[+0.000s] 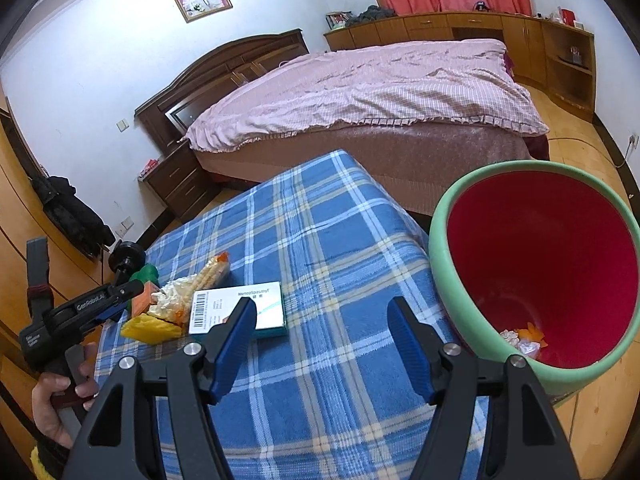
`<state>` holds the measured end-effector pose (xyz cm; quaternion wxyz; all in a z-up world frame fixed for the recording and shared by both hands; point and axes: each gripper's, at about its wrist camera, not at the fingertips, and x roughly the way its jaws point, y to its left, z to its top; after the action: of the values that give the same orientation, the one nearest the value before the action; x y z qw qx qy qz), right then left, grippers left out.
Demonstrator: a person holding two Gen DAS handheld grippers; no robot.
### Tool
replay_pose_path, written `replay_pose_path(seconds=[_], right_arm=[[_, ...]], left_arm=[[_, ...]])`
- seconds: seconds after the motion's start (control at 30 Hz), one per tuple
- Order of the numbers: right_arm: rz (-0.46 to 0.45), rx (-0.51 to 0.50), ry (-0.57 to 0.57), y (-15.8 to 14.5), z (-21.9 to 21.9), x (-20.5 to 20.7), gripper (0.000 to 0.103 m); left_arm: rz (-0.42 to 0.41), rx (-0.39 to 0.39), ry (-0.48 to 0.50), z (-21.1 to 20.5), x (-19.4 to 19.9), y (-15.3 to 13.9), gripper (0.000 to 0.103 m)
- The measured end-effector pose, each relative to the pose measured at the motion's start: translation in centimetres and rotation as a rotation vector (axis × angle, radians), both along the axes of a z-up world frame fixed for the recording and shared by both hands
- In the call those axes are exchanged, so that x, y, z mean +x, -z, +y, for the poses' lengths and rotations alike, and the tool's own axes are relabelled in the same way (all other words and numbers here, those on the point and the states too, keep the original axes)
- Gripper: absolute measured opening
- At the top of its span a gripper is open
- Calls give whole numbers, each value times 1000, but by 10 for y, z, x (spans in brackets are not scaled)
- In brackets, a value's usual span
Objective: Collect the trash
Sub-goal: 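Move both tools back toward the table items, then grasp the orange box with the left tool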
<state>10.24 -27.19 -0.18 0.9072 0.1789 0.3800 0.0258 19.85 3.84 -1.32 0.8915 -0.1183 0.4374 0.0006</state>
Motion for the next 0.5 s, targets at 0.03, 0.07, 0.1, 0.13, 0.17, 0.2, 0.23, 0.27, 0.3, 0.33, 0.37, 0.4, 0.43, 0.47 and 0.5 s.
replay_pose_path(seconds=[0.03, 0.07, 0.1, 0.13, 0.17, 0.2, 0.23, 0.27, 0.3, 0.33, 0.37, 0.4, 0.43, 0.47, 0.5], right_arm=[[4, -1, 1, 1, 0, 2, 70], [7, -1, 2, 2, 0, 3, 70], [12, -2, 3, 4, 0, 4, 70], [15, -2, 4, 5, 0, 5, 70], [19, -2, 4, 6, 0, 6, 70], [22, -2, 5, 7, 0, 7, 70], [24, -3, 5, 8, 1, 8, 70], [26, -3, 4, 9, 1, 9, 70], [29, -2, 3, 10, 1, 11, 70], [30, -2, 2, 11, 1, 12, 71], [32, -1, 1, 11, 1, 12, 70], [33, -1, -1, 12, 2, 13, 70], [35, -1, -3, 13, 2, 13, 70], [37, -1, -5, 14, 3, 14, 70], [40, -1, -7, 15, 3, 15, 70]], left_arm=[[5, 1, -3, 1, 3, 2, 51], [-1, 11, -10, 1, 6, 3, 52], [-7, 28, -16, 0, 8, 3, 54], [-3, 36, -16, 0, 10, 4, 54], [-5, 45, -20, 0, 12, 5, 55], [-7, 59, -25, 0, 13, 5, 55], [5, 64, -29, 1, 16, 6, 55], [18, 62, -32, 2, 17, 9, 55], [31, 55, -36, 4, 17, 12, 55], [43, 46, -40, 6, 18, 16, 55], [48, 34, -41, 7, 17, 19, 55], [51, 26, -42, 8, 16, 22, 55], [56, 24, -44, 9, 15, 24, 55], [62, 27, -45, 9, 14, 26, 55], [65, 28, -44, 9, 14, 28, 55]])
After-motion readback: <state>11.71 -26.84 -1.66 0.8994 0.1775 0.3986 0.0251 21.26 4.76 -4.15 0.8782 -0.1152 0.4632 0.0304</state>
